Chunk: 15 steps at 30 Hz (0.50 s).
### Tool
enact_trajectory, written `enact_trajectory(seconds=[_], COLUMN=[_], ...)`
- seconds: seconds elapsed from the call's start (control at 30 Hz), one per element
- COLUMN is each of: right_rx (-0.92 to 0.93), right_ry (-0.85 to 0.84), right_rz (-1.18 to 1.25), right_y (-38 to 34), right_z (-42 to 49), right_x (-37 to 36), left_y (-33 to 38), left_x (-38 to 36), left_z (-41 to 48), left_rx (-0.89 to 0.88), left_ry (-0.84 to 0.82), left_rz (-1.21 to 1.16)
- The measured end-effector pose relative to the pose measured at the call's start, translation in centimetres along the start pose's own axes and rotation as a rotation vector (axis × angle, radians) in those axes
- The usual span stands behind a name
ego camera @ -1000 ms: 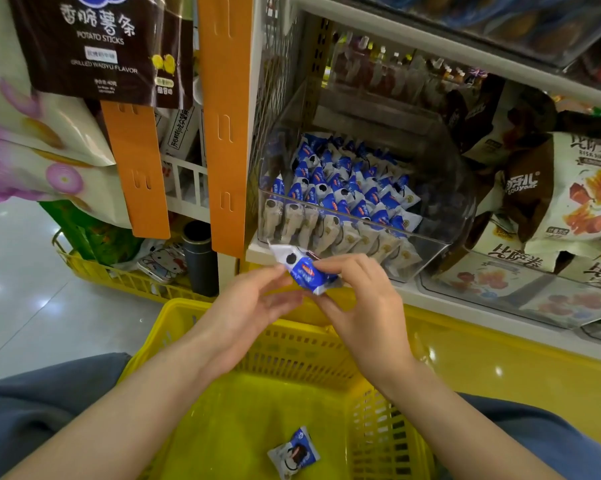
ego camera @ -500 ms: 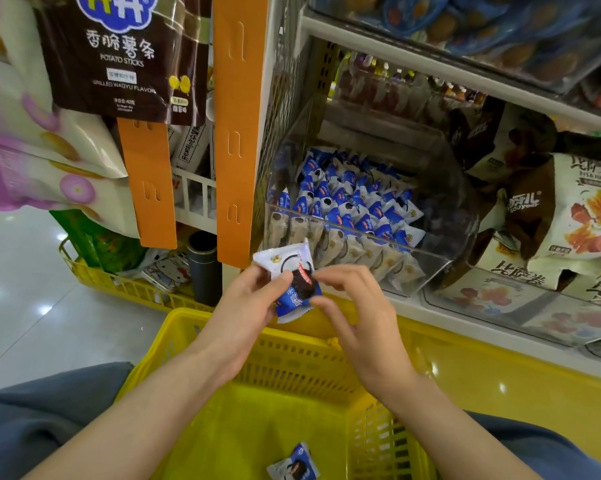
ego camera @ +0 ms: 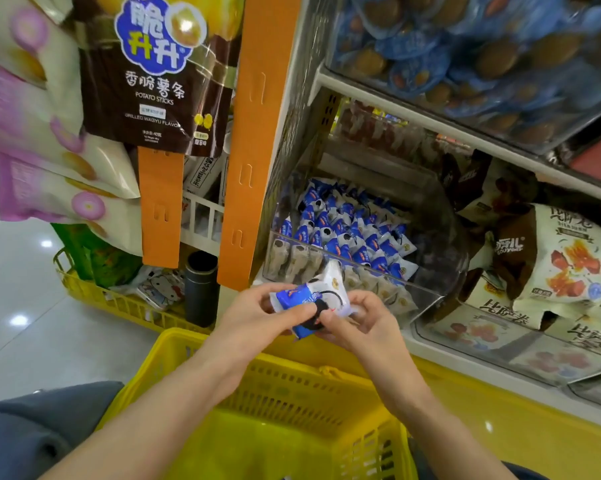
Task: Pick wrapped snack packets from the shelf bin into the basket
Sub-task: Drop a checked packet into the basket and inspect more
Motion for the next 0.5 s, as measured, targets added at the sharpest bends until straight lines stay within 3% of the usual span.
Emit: enact_trajectory(seconds=[0.23, 0.37, 0.5], right_rx=[0.283, 0.377, 0.429], right_ry=[0.016, -0.074, 0.148], right_rz=[-0.263, -0.361, -0.496], right_y=[-3.5, -5.3, -7.8], right_z=[1.8, 2.9, 7.9], right_x=[-3.2, -5.3, -3.0], left_y=[1.1, 2.3, 3.2], left_x=[1.7, 3.7, 5.8], left_z=[0.2, 0.5, 1.1], left_rx=[0.068, -0.019, -0.085], left_ry=[0.074, 0.154, 0.239], left_rz=[-0.327, -0.397, -0.46])
Point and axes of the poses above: each hand's wrist, its own z-axis towards the middle knuckle, its own x-axis out of the back of the hand, y = z × x, the point moved 7 cm from there along z, towards the middle knuckle, and after that the axes turned 3 degrees about y, right-handed, at the moved point
